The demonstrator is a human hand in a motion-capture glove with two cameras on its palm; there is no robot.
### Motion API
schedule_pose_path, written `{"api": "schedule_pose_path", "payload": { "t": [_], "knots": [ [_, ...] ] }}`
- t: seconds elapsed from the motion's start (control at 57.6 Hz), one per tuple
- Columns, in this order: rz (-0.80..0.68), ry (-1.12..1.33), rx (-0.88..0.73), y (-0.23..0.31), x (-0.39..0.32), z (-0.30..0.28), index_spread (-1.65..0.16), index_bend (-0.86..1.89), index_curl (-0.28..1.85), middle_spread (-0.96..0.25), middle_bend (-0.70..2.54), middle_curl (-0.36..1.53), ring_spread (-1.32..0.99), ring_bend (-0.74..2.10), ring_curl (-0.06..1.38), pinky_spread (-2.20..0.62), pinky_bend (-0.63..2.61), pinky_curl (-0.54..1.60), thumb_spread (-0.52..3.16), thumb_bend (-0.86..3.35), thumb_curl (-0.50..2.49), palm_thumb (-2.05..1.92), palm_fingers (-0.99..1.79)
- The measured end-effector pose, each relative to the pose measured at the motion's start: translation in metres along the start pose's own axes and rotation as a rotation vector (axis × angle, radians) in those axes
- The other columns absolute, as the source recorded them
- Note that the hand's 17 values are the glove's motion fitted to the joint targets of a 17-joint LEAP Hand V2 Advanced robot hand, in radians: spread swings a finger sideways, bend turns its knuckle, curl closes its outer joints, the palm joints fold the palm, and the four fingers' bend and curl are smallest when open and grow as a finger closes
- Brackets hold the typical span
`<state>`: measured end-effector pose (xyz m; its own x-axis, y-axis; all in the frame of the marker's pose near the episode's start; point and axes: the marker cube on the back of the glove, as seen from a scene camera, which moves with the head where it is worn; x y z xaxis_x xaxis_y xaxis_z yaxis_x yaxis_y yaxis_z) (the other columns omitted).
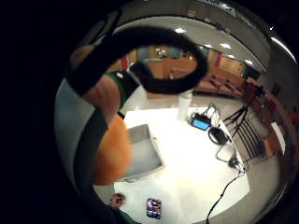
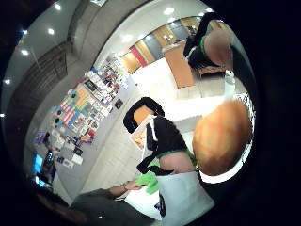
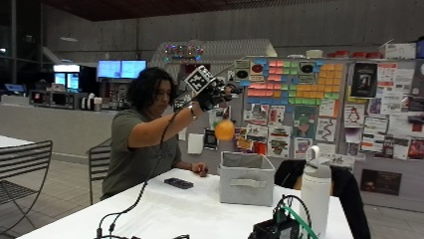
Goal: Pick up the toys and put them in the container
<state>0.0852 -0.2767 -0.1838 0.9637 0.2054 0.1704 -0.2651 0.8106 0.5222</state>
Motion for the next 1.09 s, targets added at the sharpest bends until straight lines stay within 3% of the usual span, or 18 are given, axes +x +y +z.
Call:
{"api": "schedule_pose_path", "payload": {
  "t": [0.069, 0.139, 0.208, 0.382, 0.869, 1.094],
  "knots": [
    [-0.126, -0.021, -0.005, 0.01, -0.006, -0.006, -0.48, 0.48, 0.92, -0.29, 0.39, 0.71, -0.26, 0.55, 0.44, -0.09, 0.98, 0.36, 1.15, -0.06, 0.71, 0.16, 0.33],
    [-0.069, 0.015, -0.027, 0.008, 0.01, -0.003, -0.48, 0.48, 0.88, -0.26, 0.36, 0.68, -0.24, 0.52, 0.41, -0.06, 0.96, 0.34, 1.17, -0.05, 0.65, 0.1, 0.34],
    [-0.258, -0.033, -0.043, 0.022, 0.014, -0.001, -0.48, 0.48, 0.86, -0.25, 0.34, 0.66, -0.22, 0.51, 0.4, -0.03, 0.93, 0.33, 1.18, -0.05, 0.59, 0.05, 0.34],
    [0.041, -0.012, -0.071, 0.022, 0.034, 0.016, -0.47, 0.47, 0.8, -0.22, 0.32, 0.62, -0.2, 0.51, 0.38, 0.0, 0.89, 0.31, 1.18, -0.04, 0.5, -0.02, 0.37],
    [0.031, -0.01, -0.125, 0.036, 0.05, 0.021, -0.45, 0.46, 0.7, -0.21, 0.3, 0.56, -0.22, 0.51, 0.36, 0.01, 0.77, 0.26, 1.18, -0.03, 0.38, -0.01, 0.42],
    [-0.015, 0.053, -0.202, 0.073, 0.052, 0.02, -0.44, 0.44, 0.67, -0.2, 0.27, 0.53, -0.22, 0.53, 0.36, 0.01, 0.75, 0.26, 1.18, -0.02, 0.35, -0.01, 0.41]
  ]
}}
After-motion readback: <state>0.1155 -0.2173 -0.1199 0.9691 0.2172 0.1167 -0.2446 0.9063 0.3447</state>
